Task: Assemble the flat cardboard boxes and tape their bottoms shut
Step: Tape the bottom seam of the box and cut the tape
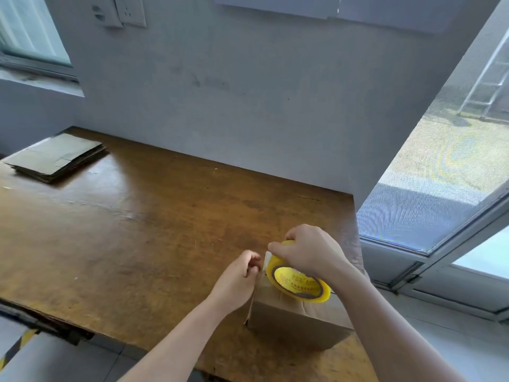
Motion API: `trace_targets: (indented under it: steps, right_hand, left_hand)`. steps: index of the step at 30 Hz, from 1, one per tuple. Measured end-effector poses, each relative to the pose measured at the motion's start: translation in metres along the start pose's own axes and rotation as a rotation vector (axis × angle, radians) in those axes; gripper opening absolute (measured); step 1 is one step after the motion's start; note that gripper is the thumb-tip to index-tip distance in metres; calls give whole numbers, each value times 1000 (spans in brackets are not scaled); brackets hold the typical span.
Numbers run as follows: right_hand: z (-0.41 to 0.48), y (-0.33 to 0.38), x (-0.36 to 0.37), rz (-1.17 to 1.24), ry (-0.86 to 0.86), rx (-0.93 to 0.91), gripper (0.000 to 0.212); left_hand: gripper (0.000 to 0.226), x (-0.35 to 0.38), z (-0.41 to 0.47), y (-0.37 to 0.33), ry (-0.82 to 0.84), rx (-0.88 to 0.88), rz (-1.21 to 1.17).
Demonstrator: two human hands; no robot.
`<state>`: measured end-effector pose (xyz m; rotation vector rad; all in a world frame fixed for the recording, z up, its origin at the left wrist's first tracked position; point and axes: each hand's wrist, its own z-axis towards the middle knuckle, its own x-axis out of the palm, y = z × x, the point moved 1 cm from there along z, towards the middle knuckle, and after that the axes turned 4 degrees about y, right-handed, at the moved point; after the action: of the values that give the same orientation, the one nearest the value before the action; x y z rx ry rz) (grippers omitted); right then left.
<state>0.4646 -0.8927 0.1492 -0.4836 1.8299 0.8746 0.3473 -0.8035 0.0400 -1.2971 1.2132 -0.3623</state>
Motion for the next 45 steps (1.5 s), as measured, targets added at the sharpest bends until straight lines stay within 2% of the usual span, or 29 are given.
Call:
trace_targets:
  steps: [1, 2, 4, 5, 6, 8, 10, 13, 15, 17, 23, 26, 30, 35, 38, 40, 42, 44, 45]
  right_hand:
    - [1, -1, 1, 4, -2, -5, 42]
    - [1, -2, 1, 7, -5, -12, 43]
    - [1, -2, 0, 12, -11, -17, 44]
    - [1, -3, 1, 13, -15, -20, 43]
    - [1, -3, 1, 17, -19, -25, 43]
    - [-1, -3, 0, 36, -5, -33, 50]
    - [-3, -9, -3, 124, 65, -46, 54]
    - [-8, -27, -9, 391, 158, -34, 48]
    - [-12, -38, -10, 504, 140, -15, 45]
    - [-17, -43, -10, 477, 94, -16, 46]
    - [-27, -46, -22, 97, 32, 26, 51]
    - [-27, -52, -28, -86, 8, 81, 46]
    - [-28, -49, -27, -196, 23, 94, 35]
    - [-26, -38, -22, -286, 37, 64, 23]
    - [-22, -34, -18, -328, 27, 36, 24]
    - [-20, -34, -17, -334, 19, 30, 24]
    - [-20, -36, -18, -323, 16, 31, 25]
    - [-22, -38, -19, -311, 15, 35, 24]
    - [-23, -39, -20, -300, 16, 40, 23]
  left_hand:
    - [32, -3, -1, -2, -7, 58, -107]
    - [45, -5, -2, -3, 59, 81, -210]
    - [74, -7, -3, -3, 336, 69, -258]
    - [86, -8, -3, -3, 437, 85, -148]
    - [101, -8, 0, -2, 461, 131, 29]
    - [122, -11, 6, -2, 389, 222, 334]
    - [121, -12, 8, -7, 346, 263, 349]
    - [122, -13, 8, -11, 339, 289, 329]
    - [130, -12, 9, -10, 366, 261, 350]
    - [134, -12, 10, -10, 393, 252, 390]
    - [131, -21, 9, -10, 437, 235, 394]
    - [128, -23, 9, -11, 461, 219, 418]
    - [126, -23, 12, -15, 491, 192, 478]
    - [132, -23, 9, -19, 520, 102, 437]
    - [115, -25, 8, -27, 540, 24, 370]
    - [90, -20, 9, -34, 435, -49, 274]
    - [57, -5, 10, -35, 179, -83, 127]
    - [40, 11, 10, -30, -66, -1, 168]
    - [38, 18, 10, -26, -131, 46, 192]
